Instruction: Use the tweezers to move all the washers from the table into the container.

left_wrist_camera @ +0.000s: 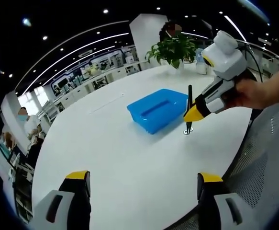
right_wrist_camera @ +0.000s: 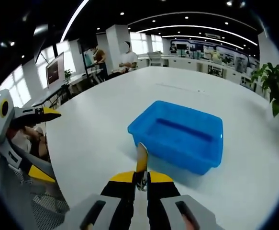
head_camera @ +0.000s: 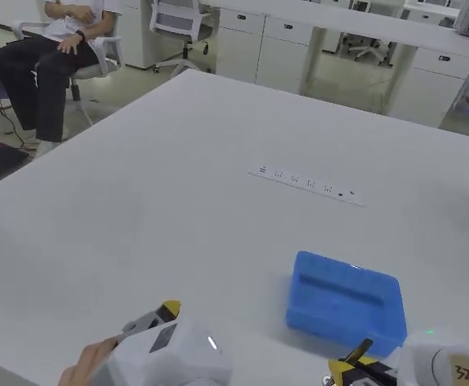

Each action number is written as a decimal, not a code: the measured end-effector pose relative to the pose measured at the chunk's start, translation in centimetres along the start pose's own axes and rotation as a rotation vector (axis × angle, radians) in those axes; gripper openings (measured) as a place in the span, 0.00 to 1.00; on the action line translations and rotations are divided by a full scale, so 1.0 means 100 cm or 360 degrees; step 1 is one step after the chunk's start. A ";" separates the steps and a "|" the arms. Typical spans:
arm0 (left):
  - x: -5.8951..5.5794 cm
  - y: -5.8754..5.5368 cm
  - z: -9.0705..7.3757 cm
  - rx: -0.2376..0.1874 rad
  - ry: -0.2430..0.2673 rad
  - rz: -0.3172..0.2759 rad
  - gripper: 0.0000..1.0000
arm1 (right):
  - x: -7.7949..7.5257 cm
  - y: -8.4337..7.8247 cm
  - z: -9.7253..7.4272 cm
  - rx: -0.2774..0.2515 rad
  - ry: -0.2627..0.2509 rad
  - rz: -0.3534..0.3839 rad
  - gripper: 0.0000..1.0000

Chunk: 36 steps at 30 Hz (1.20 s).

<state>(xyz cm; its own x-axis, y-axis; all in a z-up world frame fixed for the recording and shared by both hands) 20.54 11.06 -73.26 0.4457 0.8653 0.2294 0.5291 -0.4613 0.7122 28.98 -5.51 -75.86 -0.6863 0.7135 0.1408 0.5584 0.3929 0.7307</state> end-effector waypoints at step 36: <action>0.001 -0.004 0.001 0.0040 0.0015 0.0017 0.93 | -0.003 0.020 -0.005 -0.0045 -0.0020 -0.0036 0.05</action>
<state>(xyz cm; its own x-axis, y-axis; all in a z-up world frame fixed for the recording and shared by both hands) 20.49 11.28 -73.57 0.4446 0.8621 0.2433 0.5424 -0.4753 0.6928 30.05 -5.22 -74.07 -0.6927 0.7119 0.1159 0.5291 0.3924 0.7524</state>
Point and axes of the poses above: the centre of the closed fingertips' face, and the gripper's own axes: z roughly forward along the fingers, x roughly to its left, y roughly out of its top, the point moved 4 cm from there along -z, roughly backward along the fingers, and after that the axes turned 2 degrees about x, right-handed, at the moved point
